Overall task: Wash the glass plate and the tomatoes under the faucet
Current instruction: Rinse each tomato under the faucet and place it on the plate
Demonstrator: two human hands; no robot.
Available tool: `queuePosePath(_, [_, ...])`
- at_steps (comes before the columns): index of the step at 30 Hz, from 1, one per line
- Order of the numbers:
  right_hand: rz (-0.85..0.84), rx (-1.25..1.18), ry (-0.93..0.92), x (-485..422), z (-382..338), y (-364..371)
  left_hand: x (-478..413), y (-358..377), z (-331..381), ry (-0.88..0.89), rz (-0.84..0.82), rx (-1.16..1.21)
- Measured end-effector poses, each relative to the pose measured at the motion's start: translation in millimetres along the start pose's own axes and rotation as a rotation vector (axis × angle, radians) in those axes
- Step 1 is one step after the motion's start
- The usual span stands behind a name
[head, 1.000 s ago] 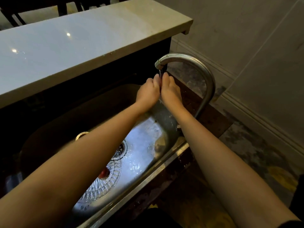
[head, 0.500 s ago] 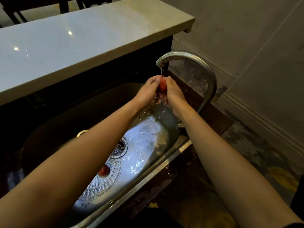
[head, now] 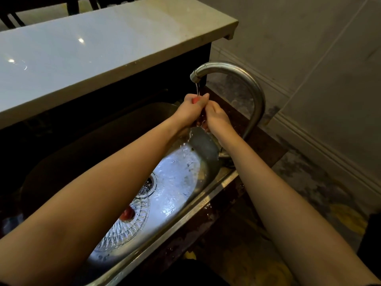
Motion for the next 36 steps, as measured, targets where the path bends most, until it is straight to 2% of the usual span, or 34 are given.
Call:
queuePosePath(6, [0.016,-0.004,-0.056,7,-4,-4,2,-2,3,-0.033,0.028,0.124])
queuePosePath(11, [0.006,0.029,-0.048,11,1,-7,2,0,2,-0.015,0.009,0.095])
queuePosePath(15, [0.066,0.083,-0.011,11,10,-13,2,0,-5,-0.062,-0.023,0.061])
queuePosePath(20, [0.043,0.184,-0.079,14,17,-6,6,-1,0,-0.025,-0.067,0.038])
queuePosePath(25, [0.072,0.172,-0.099,20,17,-5,8,-8,5,0.006,0.021,-0.058])
queuePosePath(27, [0.073,0.273,-0.114,24,14,-6,8,-10,5,0.028,0.062,-0.146])
queuePosePath(29, [0.125,0.507,-0.108,27,12,-8,7,-8,2,0.029,0.064,-0.166])
queuePosePath(32, [0.193,0.820,-0.006,31,21,-7,9,-7,-7,-0.027,0.043,-0.142])
queuePosePath(36, [0.120,0.934,0.151,38,41,1,10,-6,-15,-0.061,0.013,-0.078])
Point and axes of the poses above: each hand's wrist, its own x-axis away from the middle knuckle, its own y-axis out of the palm, z = x × y, the point moved 5 cm from there along -x, towards the middle knuckle, and after that the axes turned 9 degrees about -z, right-handed, at the moved point
